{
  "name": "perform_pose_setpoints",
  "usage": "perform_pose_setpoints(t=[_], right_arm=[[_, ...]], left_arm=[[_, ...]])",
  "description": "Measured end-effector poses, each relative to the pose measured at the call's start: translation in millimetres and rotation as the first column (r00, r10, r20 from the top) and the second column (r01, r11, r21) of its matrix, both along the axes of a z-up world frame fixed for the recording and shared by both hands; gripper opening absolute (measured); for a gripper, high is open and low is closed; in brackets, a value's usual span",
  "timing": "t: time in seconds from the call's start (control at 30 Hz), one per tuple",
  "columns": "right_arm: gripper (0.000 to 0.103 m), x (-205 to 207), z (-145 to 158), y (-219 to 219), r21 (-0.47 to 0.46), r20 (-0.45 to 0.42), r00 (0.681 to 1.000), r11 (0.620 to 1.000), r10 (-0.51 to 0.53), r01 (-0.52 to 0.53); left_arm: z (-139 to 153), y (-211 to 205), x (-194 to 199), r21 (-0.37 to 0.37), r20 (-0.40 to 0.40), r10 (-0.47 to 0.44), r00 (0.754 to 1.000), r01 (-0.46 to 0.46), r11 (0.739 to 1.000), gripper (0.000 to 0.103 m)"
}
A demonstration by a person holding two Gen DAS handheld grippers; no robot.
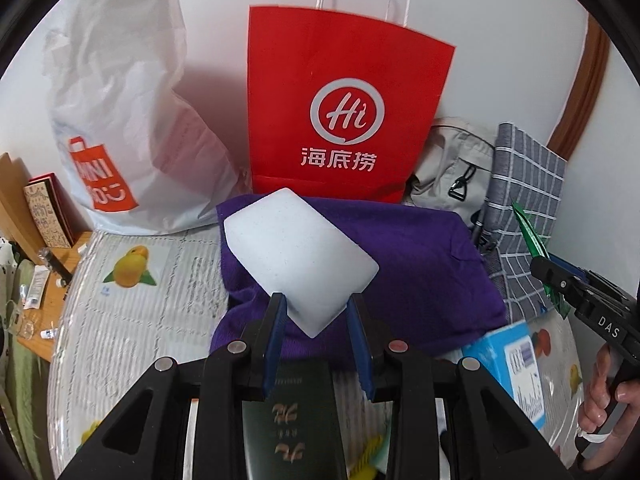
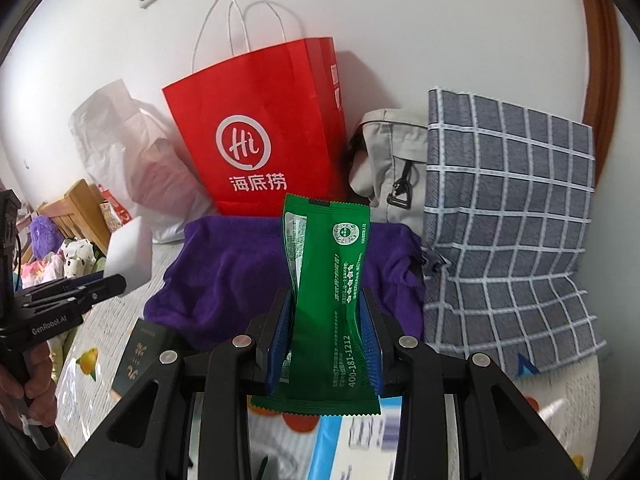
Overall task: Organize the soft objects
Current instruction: 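Lower the white block onto the purple towel with left while right lowers the green packet beside it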
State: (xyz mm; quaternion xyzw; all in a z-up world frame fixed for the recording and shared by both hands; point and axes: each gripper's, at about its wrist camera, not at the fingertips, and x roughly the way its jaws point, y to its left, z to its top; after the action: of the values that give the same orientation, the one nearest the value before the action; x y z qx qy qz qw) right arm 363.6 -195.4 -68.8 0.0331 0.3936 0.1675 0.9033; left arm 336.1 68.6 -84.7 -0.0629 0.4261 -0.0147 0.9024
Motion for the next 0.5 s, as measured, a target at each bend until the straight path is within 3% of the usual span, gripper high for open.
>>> perform_pose_setpoints(t=[0.5], right_arm=[[0.033, 80.1, -58.6, 11.9, -0.031, -0.107, 0.994, 0.999, 0.015, -0.018]], left_arm=[[-57.5, 2.3, 82.2, -0.055, -0.123, 0.013, 0.992, -0.02, 0.998, 0.03]])
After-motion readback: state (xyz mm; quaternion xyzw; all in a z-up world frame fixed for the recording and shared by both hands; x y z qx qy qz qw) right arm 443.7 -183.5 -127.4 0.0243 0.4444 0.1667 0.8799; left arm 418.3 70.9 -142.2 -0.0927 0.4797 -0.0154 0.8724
